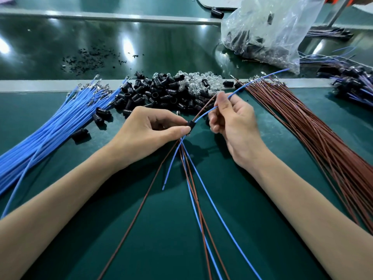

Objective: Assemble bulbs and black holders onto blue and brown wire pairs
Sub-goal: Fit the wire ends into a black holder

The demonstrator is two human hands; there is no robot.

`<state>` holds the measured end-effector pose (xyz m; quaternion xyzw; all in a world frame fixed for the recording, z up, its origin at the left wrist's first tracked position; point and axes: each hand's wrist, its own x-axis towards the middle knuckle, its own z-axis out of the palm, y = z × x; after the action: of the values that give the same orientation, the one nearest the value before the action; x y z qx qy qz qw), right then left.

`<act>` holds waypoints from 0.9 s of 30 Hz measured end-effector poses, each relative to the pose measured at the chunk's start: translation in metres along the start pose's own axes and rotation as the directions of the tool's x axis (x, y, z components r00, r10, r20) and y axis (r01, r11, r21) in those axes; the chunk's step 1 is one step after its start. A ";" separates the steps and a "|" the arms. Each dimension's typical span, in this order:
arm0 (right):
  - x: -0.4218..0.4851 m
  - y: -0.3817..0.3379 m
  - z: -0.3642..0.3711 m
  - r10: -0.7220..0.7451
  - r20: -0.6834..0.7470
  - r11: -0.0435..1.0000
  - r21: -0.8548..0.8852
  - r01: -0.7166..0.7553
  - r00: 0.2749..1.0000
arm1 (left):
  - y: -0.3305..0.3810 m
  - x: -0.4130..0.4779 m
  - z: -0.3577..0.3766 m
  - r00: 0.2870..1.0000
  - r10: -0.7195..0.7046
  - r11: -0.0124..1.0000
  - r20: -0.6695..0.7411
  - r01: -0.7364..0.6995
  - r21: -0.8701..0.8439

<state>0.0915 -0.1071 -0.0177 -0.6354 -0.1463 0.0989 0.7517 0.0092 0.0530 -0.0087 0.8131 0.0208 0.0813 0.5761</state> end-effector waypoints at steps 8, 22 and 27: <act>-0.008 -0.003 0.005 -0.039 0.136 0.996 -0.077 0.050 0.990 | 0.000 0.000 0.001 1.000 0.005 1.000 -0.011 -0.005 0.006; -0.006 -0.004 0.001 -0.045 0.082 0.999 0.016 0.044 0.996 | 0.000 0.000 -0.001 1.000 0.008 1.000 0.012 -0.008 0.021; -0.004 -0.002 0.000 -0.054 0.010 0.998 0.046 0.054 0.998 | 0.001 -0.001 0.000 0.999 0.017 0.999 0.030 -0.018 0.033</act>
<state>0.0882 -0.1090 -0.0158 -0.6135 -0.1653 0.0852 0.7675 0.0082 0.0524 -0.0075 0.8237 0.0066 0.0738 0.5622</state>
